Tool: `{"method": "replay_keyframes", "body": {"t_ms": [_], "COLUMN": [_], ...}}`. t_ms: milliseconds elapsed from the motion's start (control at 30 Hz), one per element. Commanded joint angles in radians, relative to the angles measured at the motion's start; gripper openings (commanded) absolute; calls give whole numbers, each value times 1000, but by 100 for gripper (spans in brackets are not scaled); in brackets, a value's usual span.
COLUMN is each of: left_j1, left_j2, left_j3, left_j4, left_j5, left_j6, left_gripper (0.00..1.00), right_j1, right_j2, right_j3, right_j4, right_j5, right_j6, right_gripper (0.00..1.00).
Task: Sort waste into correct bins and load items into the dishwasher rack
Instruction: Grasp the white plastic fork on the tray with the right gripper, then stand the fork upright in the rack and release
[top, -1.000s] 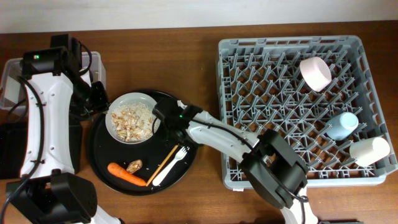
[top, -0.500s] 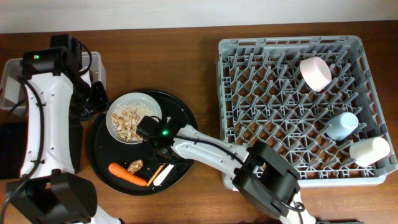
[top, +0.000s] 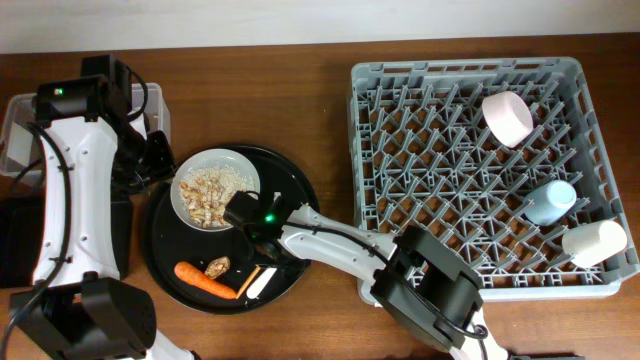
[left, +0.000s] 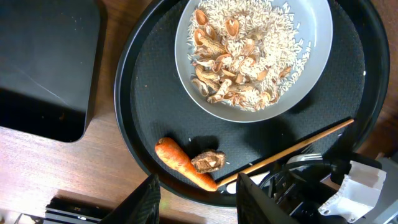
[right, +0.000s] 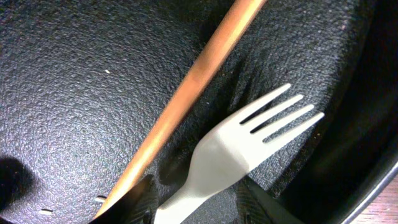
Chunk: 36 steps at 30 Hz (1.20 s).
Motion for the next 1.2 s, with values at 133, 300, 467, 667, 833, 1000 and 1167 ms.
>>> {"method": "replay_keyframes", "body": {"t_ms": [133,300,467,667,833,1000,1167], "left_j1": [1,0,1,1,1,1,1], "left_j2": [-25,-25,-25,-25,-25,-25,-25], "left_j3": [3,4,3,3,3,3,3], "left_j4": [1,2,1,1,2,3,2], "left_j5": [4,4,4,4,4,4,4], "left_j6": [16,16,16,16,16,16,16], "left_gripper": [39,40,39,39,39,39,39], "right_j1": [4,3,3,3,3,0,-44], "right_j2": [5,5,5,5,5,3,-89], "right_j3": [-12,-12,-11,-11,-11,-10,29], "right_j4": [4,13,27,27,26,26,0], "right_j5": [5,0,-34,-37,-54,-69,-50], "right_j6": [7,6,7,7,6,6,-56], "right_gripper": [30,22,17,7,4,4,4]}}
